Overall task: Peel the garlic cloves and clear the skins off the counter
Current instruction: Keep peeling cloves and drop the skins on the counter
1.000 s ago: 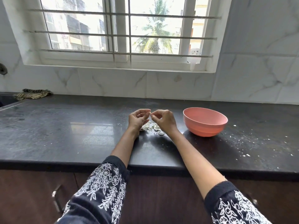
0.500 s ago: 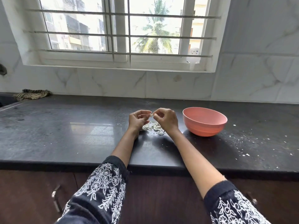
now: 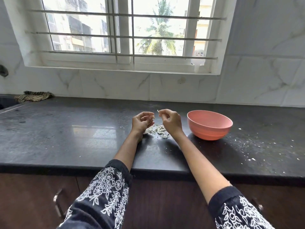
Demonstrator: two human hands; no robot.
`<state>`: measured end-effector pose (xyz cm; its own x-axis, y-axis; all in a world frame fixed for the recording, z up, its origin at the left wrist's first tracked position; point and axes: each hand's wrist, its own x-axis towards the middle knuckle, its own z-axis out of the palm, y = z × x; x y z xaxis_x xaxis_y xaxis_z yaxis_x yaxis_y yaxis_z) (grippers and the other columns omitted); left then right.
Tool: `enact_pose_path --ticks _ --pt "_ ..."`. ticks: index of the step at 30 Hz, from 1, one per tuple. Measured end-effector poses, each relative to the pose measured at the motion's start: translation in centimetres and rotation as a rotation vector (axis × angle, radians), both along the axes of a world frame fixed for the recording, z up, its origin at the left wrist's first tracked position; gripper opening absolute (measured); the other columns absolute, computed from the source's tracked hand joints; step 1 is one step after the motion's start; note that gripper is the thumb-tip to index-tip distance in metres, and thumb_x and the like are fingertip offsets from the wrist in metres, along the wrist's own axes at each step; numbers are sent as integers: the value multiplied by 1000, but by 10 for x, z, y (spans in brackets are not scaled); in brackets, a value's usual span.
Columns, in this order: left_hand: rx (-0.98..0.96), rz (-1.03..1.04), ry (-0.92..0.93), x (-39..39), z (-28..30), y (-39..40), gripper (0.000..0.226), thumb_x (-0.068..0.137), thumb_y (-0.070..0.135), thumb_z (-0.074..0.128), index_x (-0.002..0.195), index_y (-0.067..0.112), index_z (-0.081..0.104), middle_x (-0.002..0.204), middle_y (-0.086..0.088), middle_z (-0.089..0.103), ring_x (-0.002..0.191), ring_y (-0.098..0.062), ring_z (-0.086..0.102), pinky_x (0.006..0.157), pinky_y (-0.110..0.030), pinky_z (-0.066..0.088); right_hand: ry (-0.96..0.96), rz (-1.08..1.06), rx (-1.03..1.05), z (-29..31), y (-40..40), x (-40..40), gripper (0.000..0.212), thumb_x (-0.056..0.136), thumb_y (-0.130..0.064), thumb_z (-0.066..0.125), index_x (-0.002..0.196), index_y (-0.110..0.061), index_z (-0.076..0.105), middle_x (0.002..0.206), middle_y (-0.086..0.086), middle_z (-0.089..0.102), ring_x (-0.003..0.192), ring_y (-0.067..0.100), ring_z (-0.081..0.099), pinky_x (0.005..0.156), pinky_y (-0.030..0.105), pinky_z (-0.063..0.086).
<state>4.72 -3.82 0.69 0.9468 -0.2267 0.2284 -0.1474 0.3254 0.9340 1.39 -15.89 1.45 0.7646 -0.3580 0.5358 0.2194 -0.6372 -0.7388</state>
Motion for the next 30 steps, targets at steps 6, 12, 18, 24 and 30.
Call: enact_pose_path --ticks 6,12,18,24,30 --pt "-60 15 36 1 0 -1 11 87 -1 58 83 9 62 77 -6 65 67 -13 62 62 -17 56 -58 11 95 4 0 -4 28 92 -24 54 75 -11 72 63 -7 65 52 -2 53 54 15 37" --pt "-177 -16 80 3 1 -1 8 87 -5 57 86 3 60 71 -3 72 63 -12 69 68 -21 58 -64 11 158 1 -2 1 24 85 -24 65 65 -10 67 51 -8 56 48 3 46 57 30 44" --pt "-194 -33 78 2 2 0 10 88 -6 54 86 2 59 72 -4 71 63 -14 70 67 -22 58 -43 8 166 2 -2 -1 21 73 -3 64 70 -23 57 69 -5 63 59 8 56 63 26 49" --pt "-173 -37 75 1 2 -1 10 89 -5 53 87 3 59 79 -6 69 61 -13 69 64 -21 58 -62 63 243 4 0 -2 25 85 -5 48 73 -23 61 67 -1 68 61 14 60 59 28 47" --pt "-152 -34 67 3 1 0 9 90 -1 55 86 5 60 66 -2 71 59 -12 68 66 -22 58 -43 47 46 2 2 -2 12 80 -25 70 72 -17 66 66 -3 67 61 13 60 64 30 50"
